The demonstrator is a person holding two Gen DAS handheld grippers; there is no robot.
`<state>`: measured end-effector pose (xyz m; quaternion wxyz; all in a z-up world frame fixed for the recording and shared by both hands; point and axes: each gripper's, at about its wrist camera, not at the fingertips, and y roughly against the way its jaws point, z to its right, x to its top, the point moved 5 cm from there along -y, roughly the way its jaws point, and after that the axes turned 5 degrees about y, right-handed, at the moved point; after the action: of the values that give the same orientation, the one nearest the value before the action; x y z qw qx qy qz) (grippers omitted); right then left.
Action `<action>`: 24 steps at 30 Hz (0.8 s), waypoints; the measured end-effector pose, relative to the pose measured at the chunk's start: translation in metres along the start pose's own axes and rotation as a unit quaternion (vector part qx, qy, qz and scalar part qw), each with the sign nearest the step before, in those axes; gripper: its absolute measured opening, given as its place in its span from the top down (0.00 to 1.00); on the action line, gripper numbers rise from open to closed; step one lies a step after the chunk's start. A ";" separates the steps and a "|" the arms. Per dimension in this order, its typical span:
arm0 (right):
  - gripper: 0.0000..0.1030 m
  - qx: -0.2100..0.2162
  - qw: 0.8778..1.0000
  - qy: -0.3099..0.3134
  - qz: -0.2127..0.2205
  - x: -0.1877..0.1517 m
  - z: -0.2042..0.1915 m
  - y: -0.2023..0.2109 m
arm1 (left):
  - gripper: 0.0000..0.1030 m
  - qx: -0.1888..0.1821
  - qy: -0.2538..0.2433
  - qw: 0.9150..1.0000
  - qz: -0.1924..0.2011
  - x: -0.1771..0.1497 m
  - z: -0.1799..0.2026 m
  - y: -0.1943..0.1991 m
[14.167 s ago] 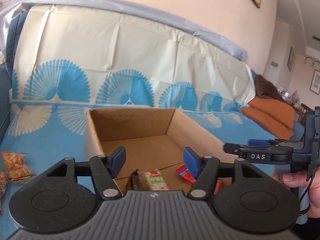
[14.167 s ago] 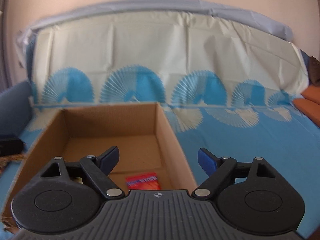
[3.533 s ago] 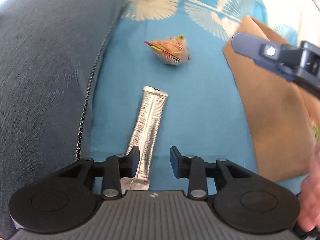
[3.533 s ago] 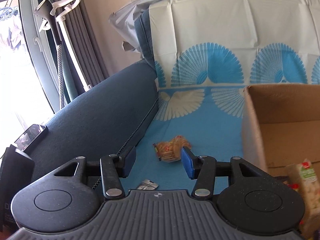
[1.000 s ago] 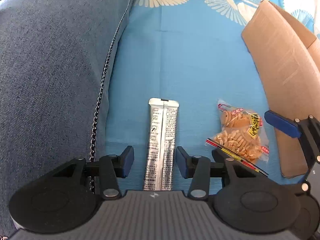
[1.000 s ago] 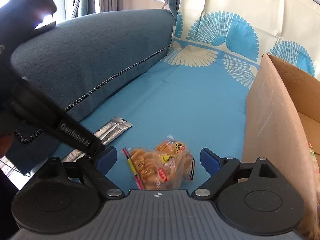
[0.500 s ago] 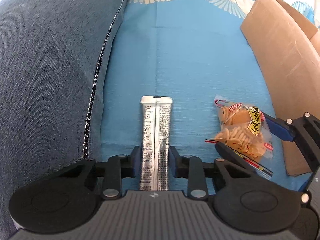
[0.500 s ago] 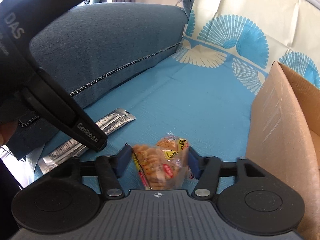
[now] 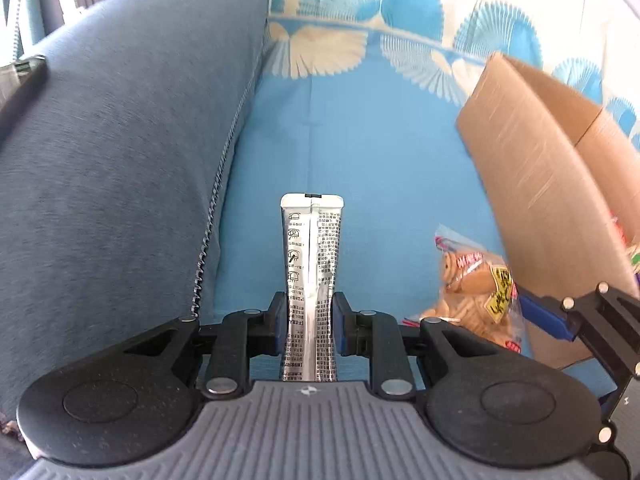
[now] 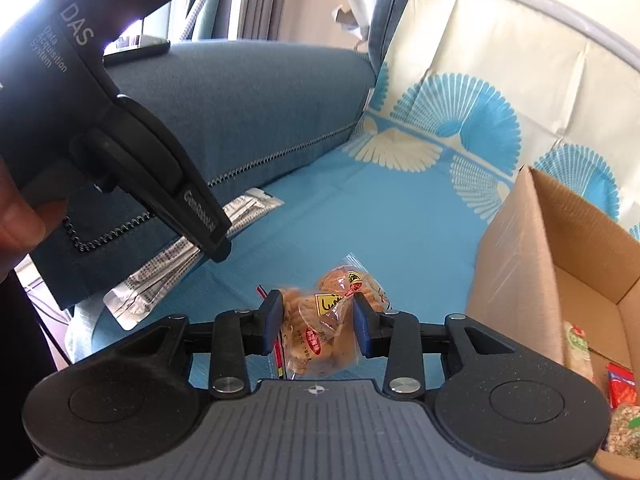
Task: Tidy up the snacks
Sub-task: 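Carry the cracker bag and silver stick pack over the box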
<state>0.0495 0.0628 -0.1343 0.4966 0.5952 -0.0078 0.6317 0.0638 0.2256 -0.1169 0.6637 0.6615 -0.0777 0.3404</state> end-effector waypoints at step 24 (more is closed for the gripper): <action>0.63 -0.076 0.987 -0.043 0.136 0.006 0.033 0.122 | 0.75 -0.056 0.021 0.996 0.070 -0.012 0.006 0.056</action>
<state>-0.0022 -0.0153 -0.0486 0.4488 0.5755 -0.1579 0.6651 0.0254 0.2099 -0.0769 0.6756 0.6093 -0.1285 0.3947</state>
